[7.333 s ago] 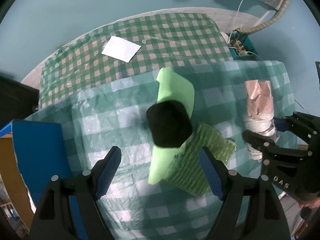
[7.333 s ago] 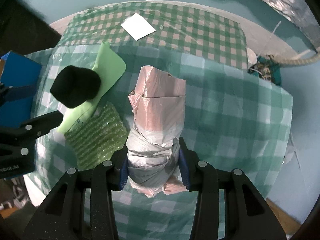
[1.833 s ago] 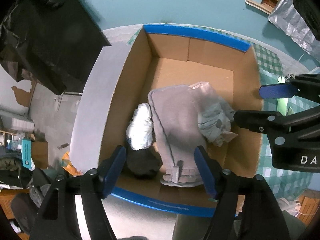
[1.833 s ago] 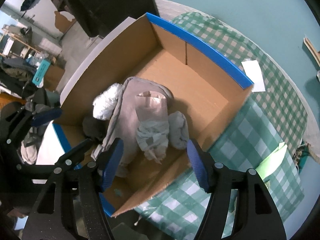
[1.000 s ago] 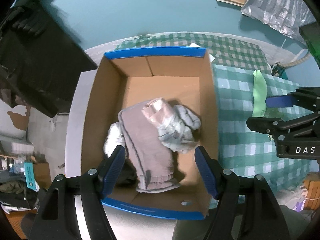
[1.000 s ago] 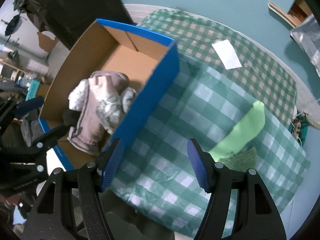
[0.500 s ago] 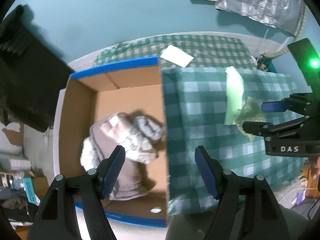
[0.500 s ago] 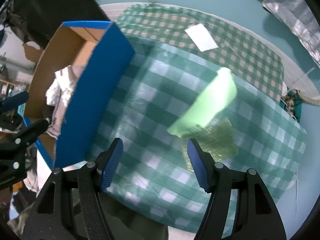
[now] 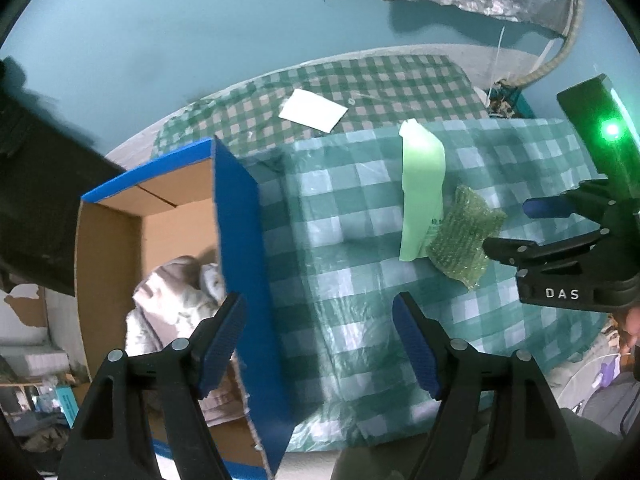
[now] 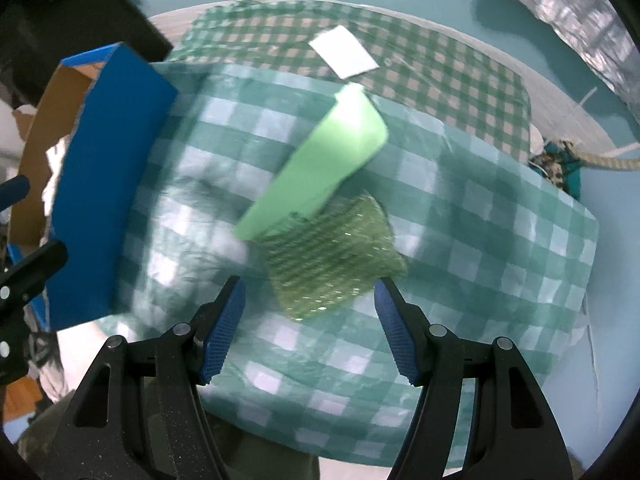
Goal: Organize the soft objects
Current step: 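Move both tools back toward the green insole and green scrubber pad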
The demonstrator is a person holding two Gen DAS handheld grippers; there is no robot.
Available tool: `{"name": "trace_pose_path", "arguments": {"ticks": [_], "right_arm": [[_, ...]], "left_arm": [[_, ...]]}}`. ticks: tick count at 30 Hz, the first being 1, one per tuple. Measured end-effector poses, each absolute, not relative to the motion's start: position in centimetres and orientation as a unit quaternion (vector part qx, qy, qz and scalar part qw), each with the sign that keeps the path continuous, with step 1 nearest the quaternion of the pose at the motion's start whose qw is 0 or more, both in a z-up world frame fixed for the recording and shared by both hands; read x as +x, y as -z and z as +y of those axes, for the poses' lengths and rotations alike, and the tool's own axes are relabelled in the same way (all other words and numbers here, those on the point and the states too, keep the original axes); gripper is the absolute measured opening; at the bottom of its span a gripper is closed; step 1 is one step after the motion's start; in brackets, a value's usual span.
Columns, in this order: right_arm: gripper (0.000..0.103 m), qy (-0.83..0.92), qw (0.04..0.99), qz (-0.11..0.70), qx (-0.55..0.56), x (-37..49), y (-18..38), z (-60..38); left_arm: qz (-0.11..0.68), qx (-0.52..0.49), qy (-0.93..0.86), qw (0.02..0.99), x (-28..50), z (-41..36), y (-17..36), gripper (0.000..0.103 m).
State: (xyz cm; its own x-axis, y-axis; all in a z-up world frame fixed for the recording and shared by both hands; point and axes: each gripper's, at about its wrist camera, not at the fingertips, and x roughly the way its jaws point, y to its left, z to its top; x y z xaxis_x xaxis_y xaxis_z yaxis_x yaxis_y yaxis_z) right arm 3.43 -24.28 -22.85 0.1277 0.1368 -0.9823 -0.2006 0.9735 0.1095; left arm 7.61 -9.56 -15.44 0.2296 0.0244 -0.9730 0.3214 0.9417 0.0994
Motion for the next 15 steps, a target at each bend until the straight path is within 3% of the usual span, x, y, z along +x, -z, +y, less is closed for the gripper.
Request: {"name": "trace_pose_path", "arguments": {"ticks": [15], "right_arm": [[0.067,-0.076,0.751,0.653,-0.064,5.6,28.3,-25.5]], "left_arm": [[0.648,0.163,0.090,0.739,8.9,-13.3,21.8,0.076]]}}
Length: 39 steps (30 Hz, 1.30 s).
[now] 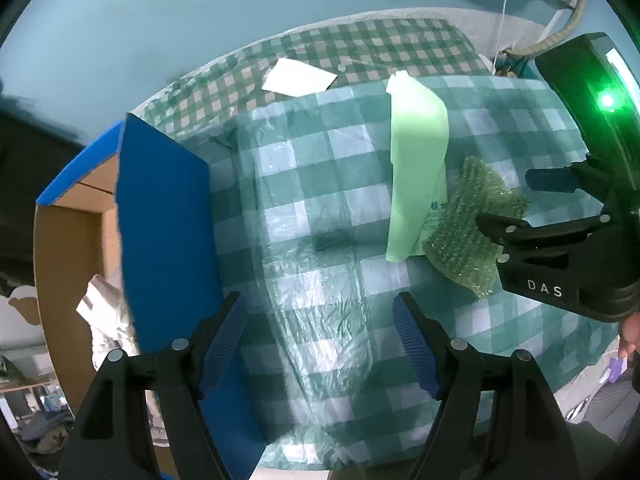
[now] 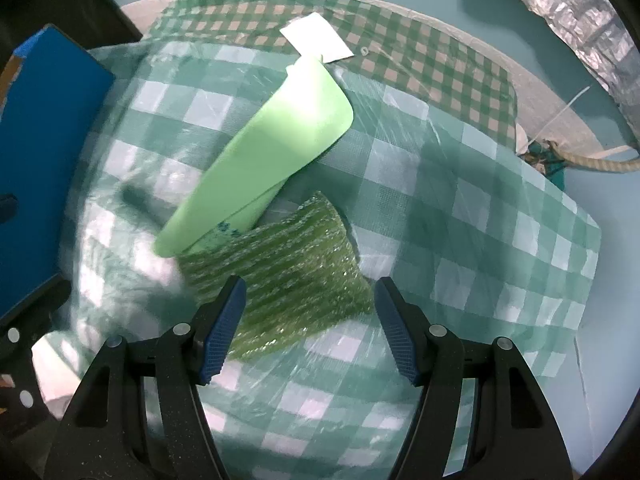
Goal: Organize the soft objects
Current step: 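Move both tools back toward the green insole and green scrubber pad, then grasp the green scrubber pad with the right tool while the left tool grasps the green insole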
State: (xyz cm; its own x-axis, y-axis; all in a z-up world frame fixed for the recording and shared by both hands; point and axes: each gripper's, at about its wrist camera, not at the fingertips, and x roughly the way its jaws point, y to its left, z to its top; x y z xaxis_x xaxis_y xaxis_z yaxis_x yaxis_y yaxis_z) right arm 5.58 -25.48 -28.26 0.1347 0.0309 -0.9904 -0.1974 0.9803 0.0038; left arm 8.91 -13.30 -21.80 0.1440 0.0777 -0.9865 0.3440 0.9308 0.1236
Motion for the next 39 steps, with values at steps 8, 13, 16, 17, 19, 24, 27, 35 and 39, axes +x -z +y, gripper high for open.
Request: {"name": "trace_pose_path", "arguments": {"ticks": [8,13,16,17,19,24,27,35,39], "right_arm": [[0.067,-0.073,0.743,0.660,-0.077,5.8,30.7,-25.9],[0.067,-0.076,0.743,0.658,-0.092,5.6,30.9,-26.3],[0.067,-0.078,0.740,0.659,-0.109,5.3,31.0,-27.0],[0.067,-0.079,0.739,0.659,-0.112,5.1,31.0,-27.3],[0.067,-0.080,0.736,0.661,-0.119,4.9,31.1,-28.2],[0.067,-0.074,0.733,0.663,-0.134,4.6,31.2,-30.8],[0.067,-0.069,0.732,0.665,-0.133,4.6,31.2,-32.2],[0.067,-0.079,0.745,0.660,-0.047,4.2,30.2,-34.6],[0.068,-0.086,0.743,0.663,-0.032,3.8,30.1,-34.7]], "left_arm": [[0.665,0.154,0.083,0.726,9.7,-13.4,23.0,0.076],[0.667,0.159,0.086,0.723,10.2,-13.7,23.3,0.076],[0.667,0.163,0.089,0.721,10.7,-14.1,23.5,0.076],[0.668,0.163,0.090,0.721,10.9,-14.3,23.6,0.076],[0.669,0.162,0.093,0.719,11.2,-14.7,23.6,0.076],[0.671,0.161,0.104,0.717,12.0,-16.0,24.4,0.077],[0.669,0.165,0.115,0.716,12.4,-17.1,24.7,0.078],[0.662,0.151,0.144,0.720,14.3,-19.4,25.4,0.085],[0.670,0.138,0.152,0.714,15.2,-20.2,26.1,0.085]]}}
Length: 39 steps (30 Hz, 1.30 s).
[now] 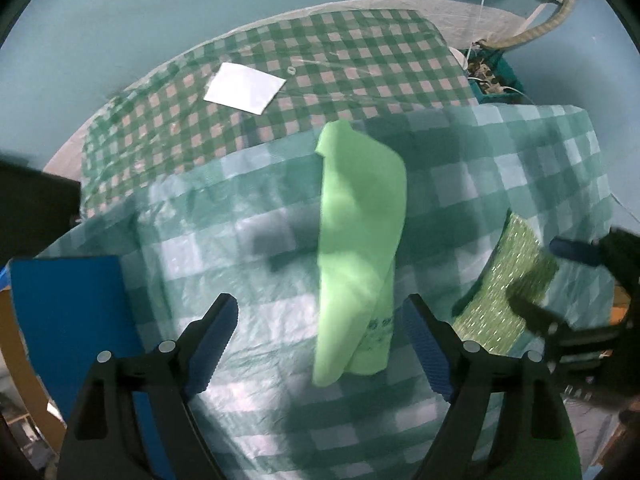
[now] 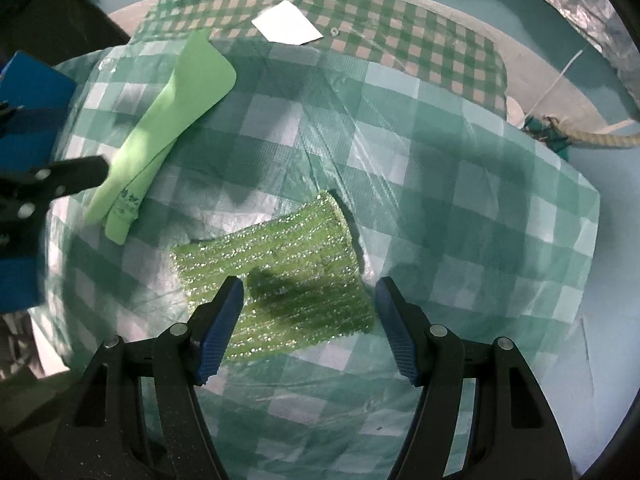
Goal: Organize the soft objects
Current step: 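Grasp the green scrubber pad with the right tool while the left tool grasps the green insole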
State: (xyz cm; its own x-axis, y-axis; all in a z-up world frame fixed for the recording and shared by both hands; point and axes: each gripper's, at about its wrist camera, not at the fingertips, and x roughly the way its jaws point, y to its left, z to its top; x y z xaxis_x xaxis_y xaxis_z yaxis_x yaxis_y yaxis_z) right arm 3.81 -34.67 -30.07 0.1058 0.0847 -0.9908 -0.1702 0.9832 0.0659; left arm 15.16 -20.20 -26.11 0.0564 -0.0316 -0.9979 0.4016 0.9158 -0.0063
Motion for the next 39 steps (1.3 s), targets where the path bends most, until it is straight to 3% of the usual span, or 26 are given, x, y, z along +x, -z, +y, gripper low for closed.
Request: {"name": "trace_pose_path", "arguments": {"ticks": [20,26,29,31,34,39], "right_arm": [[0.069,-0.108,0.738,0.665,-0.041,4.1,30.0,-33.6],[0.069,-0.104,0.733,0.670,-0.053,4.0,30.6,-33.1],[0.069,-0.102,0.734,0.669,-0.056,3.9,30.8,-33.0],[0.069,-0.099,0.736,0.667,-0.059,3.8,31.0,-33.0],[0.070,-0.096,0.737,0.666,-0.066,3.8,31.1,-32.8],[0.073,-0.092,0.741,0.660,-0.083,3.3,31.2,-32.3]], "left_arm": [[0.682,0.155,0.152,0.699,15.2,-21.7,29.3,0.082],[0.684,0.152,0.165,0.694,14.6,-22.1,29.3,0.062],[0.680,0.150,0.167,0.698,14.4,-22.0,29.0,0.040],[0.680,0.147,0.171,0.698,14.3,-21.8,28.8,0.016],[0.682,0.133,0.174,0.698,14.2,-21.2,28.8,0.010],[0.677,0.126,0.169,0.705,13.5,-19.8,28.6,0.009]]}}
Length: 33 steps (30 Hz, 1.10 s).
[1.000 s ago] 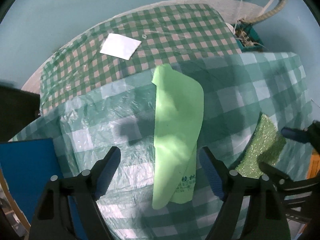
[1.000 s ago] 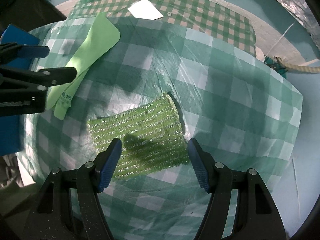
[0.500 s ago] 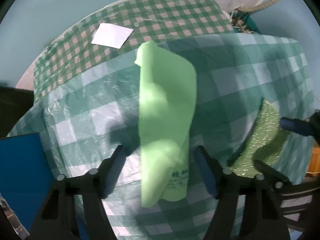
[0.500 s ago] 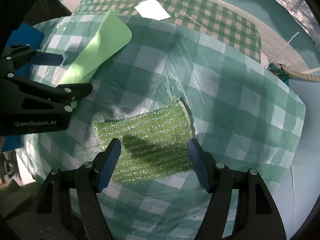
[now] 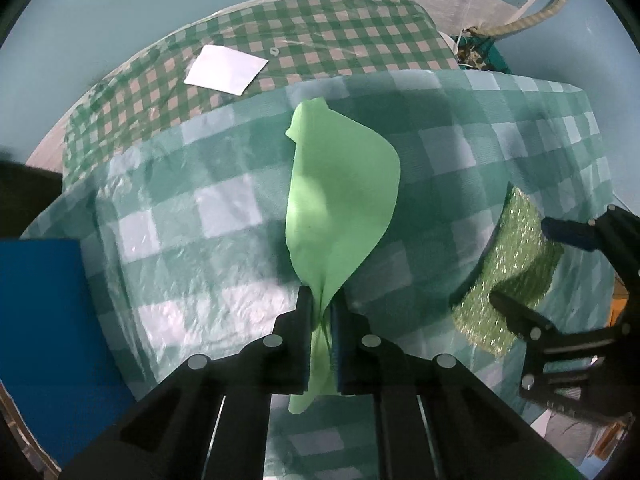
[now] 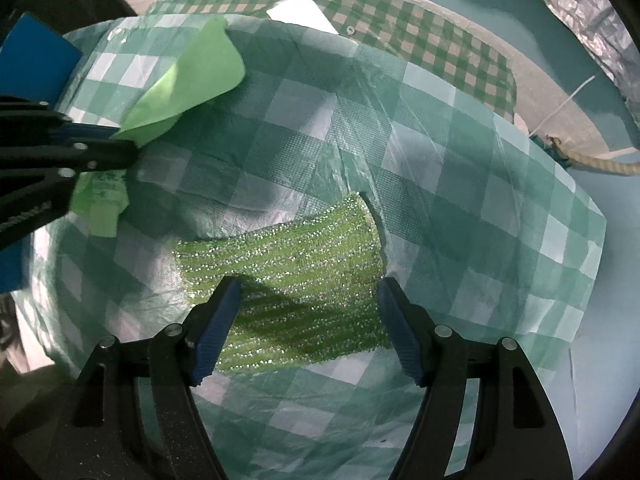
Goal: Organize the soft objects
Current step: 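Grasp the green scrubber pad with the right tool while the left tool grasps the green insole, then lift the scrubber pad and insole and carry both over the box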
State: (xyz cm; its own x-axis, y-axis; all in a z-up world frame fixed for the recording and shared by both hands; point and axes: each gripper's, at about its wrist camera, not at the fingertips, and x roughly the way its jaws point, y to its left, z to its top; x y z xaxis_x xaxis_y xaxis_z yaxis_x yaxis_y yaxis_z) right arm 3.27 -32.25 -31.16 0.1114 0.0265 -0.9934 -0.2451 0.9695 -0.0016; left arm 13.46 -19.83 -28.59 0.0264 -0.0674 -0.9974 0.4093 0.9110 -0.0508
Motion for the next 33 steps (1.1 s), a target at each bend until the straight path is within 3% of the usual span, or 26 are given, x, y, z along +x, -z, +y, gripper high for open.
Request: {"name": "trace_pose_path", "arguments": {"ticks": [8,10,14,15,33], "right_arm": [[0.069,-0.088,0.753,0.648,-0.075,2.6,30.9,-32.2],[0.058,-0.095,0.751,0.649,-0.078,2.5,30.7,-31.9],[0.017,-0.116,0.742,0.655,-0.080,2.4,30.4,-30.9],[0.014,-0.121,0.739,0.658,-0.078,2.4,30.4,-30.7],[0.013,-0.134,0.754,0.641,-0.047,0.7,25.7,-29.2]], "left_arm": [[0.661,0.122,0.158,0.724,11.4,-17.6,27.0,0.009],[0.658,0.123,0.154,0.727,10.8,-17.0,26.8,0.009],[0.655,0.122,0.144,0.732,9.6,-15.8,26.6,0.009],[0.653,0.122,0.143,0.733,9.4,-15.6,26.5,0.009],[0.619,0.133,0.143,0.760,4.6,-12.3,22.7,0.009]]}}
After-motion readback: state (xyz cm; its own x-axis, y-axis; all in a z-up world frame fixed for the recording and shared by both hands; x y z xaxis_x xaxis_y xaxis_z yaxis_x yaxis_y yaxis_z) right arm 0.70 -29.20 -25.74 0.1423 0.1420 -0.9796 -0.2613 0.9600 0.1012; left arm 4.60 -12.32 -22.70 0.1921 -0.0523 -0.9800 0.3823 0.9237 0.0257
